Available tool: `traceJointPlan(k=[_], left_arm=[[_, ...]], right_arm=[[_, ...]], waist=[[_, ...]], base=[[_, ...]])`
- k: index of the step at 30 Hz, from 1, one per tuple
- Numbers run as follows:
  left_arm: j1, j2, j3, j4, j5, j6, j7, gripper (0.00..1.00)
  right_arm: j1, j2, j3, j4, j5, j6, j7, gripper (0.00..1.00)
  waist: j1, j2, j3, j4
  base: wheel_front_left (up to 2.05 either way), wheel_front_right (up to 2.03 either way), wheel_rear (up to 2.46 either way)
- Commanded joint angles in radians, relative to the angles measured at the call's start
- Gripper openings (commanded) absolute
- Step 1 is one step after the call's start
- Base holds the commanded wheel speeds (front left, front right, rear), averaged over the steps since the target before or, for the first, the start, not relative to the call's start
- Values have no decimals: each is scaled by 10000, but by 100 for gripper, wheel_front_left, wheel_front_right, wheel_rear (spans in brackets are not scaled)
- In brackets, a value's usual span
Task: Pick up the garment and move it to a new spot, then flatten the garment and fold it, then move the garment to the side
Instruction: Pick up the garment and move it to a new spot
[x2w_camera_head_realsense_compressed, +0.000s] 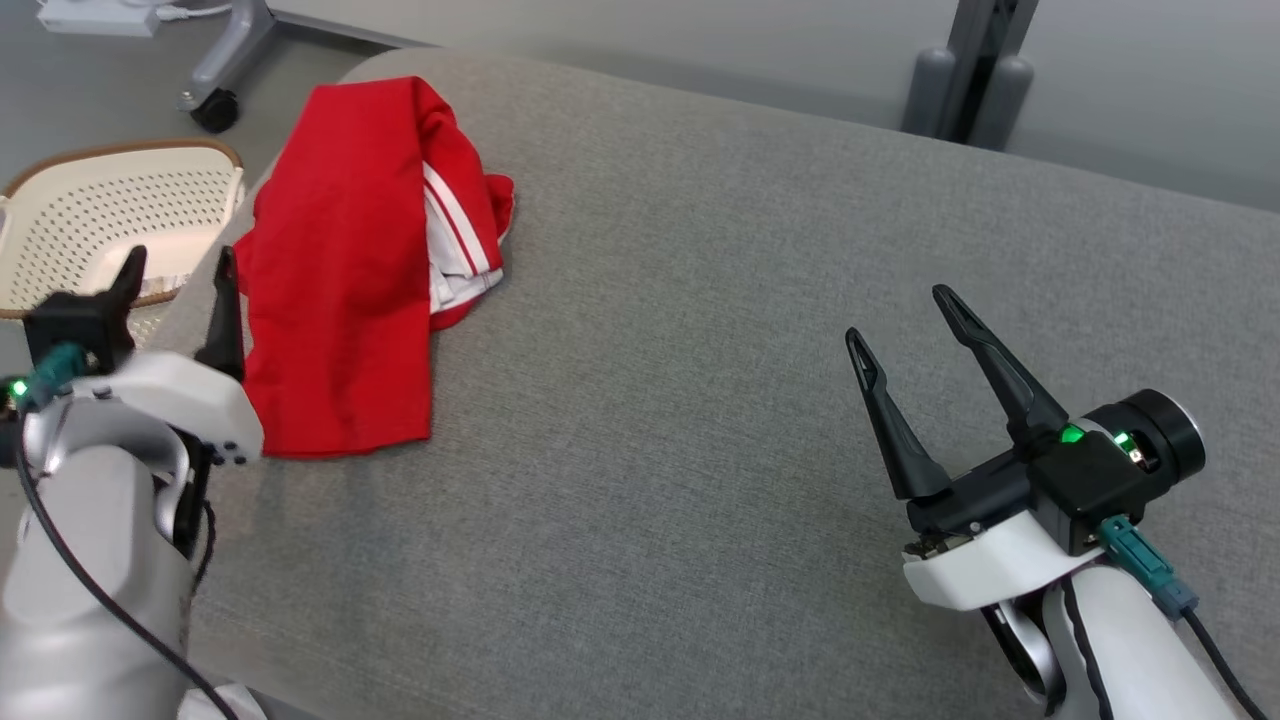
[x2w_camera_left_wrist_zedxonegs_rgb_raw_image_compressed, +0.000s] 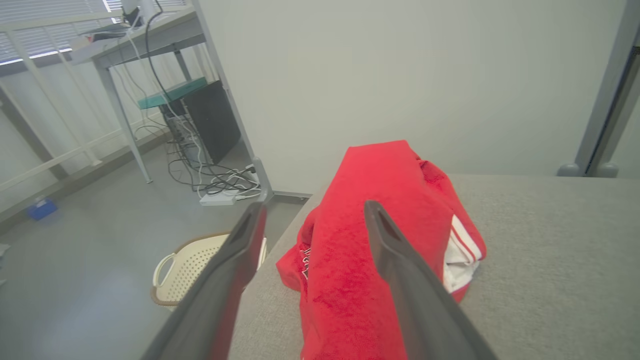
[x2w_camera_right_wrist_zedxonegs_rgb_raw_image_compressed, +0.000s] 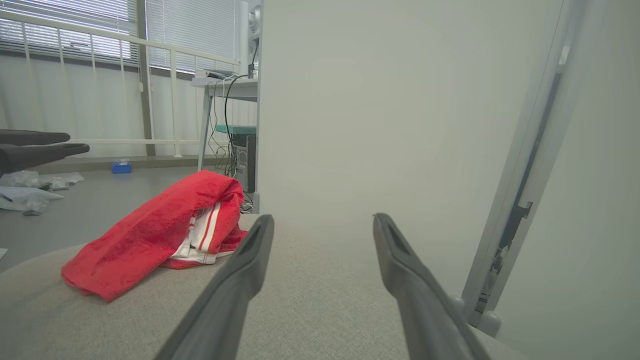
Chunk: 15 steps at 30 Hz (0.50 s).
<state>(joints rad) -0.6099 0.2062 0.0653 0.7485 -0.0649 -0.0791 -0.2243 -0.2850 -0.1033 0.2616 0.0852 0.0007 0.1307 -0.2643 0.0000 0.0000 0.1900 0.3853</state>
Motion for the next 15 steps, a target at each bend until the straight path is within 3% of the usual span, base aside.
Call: traceJointPlan(k=[1,11,15], left_arm=[[-509,191,15,298,-123,-91,152,100],[-3320,1147,-410,3492,-865,-516,1648,100],[-3871,1338,-1104,4143,-1134,-516,2383,100]], right_arm=[[-120,-96,12,-5,-8,1,-13,100],[-375,-189,600,129,139,1,-13,100],[-387,-136,778,276,282,1,-13,100]], waist=[[0,0,478,-385],[0,0,1362,-1208],[0,0,1559,-1456]], base=[[0,0,0],[0,0,0],[0,0,0]])
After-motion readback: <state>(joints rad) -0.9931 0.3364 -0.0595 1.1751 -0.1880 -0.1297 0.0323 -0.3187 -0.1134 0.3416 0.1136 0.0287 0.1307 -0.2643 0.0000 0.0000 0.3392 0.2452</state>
